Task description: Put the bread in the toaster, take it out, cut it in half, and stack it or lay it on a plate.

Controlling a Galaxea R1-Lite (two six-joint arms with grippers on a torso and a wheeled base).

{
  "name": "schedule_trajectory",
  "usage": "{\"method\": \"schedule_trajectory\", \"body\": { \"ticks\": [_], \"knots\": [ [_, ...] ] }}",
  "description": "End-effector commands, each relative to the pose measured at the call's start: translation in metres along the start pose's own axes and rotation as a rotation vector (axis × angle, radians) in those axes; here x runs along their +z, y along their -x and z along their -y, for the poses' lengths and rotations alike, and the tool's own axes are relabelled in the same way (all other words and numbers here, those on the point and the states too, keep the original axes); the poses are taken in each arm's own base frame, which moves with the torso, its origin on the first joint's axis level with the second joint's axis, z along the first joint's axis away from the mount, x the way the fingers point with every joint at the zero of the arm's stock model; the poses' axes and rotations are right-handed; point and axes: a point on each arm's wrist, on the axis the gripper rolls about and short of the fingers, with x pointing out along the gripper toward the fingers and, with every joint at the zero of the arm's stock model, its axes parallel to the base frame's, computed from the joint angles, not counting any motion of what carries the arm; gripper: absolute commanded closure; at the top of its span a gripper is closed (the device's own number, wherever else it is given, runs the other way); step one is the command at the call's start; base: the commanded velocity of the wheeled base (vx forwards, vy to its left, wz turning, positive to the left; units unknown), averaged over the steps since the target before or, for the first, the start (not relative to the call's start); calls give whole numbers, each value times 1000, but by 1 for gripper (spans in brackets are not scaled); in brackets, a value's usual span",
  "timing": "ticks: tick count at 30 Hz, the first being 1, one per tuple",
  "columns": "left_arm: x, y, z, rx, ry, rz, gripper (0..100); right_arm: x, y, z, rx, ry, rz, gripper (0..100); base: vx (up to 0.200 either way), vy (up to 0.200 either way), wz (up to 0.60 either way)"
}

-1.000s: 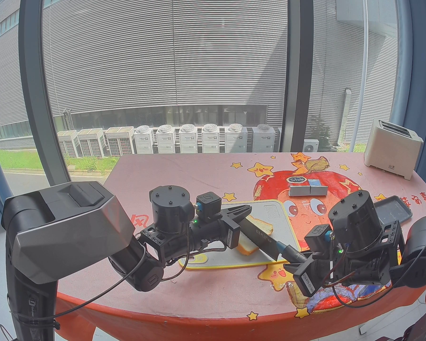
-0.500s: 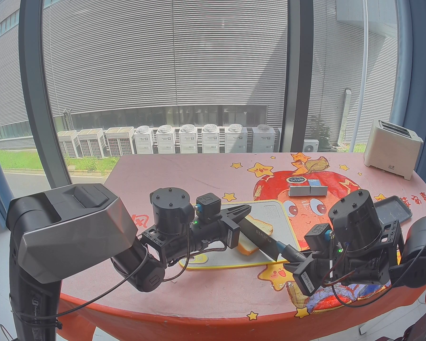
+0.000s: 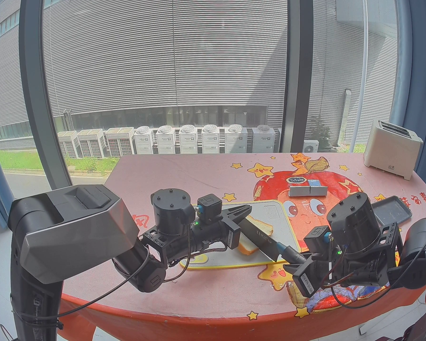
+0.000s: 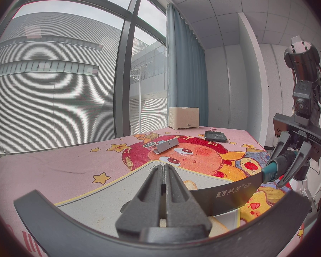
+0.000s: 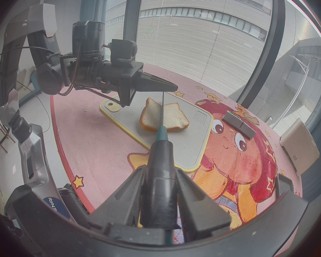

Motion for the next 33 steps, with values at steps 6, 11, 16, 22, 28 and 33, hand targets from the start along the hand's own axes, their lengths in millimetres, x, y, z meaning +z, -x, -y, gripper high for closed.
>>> {"method": "schedule_trajectory", "body": {
  "ticks": [6,11,16,22,28,33],
  "knots": [
    [3,-1,1,-3,-9,7,100,-3,-1,0,-1,3,-16,100,0,0,0],
    [10,0,4,-10,-22,46,100,-3,-1,0,-1,2,-13,100,0,0,0],
    [37,8,7,-11,-36,106,100,-1,1,1,-2,-3,6,100,0,0,0],
    [54,15,9,-10,-41,135,100,1,2,1,-2,-4,17,100,0,0,0],
    [53,15,9,-12,-38,131,100,3,3,1,-2,-6,24,100,0,0,0],
    [41,11,9,-13,-30,103,100,3,3,1,-2,-6,24,100,0,0,0]
  ]
}}
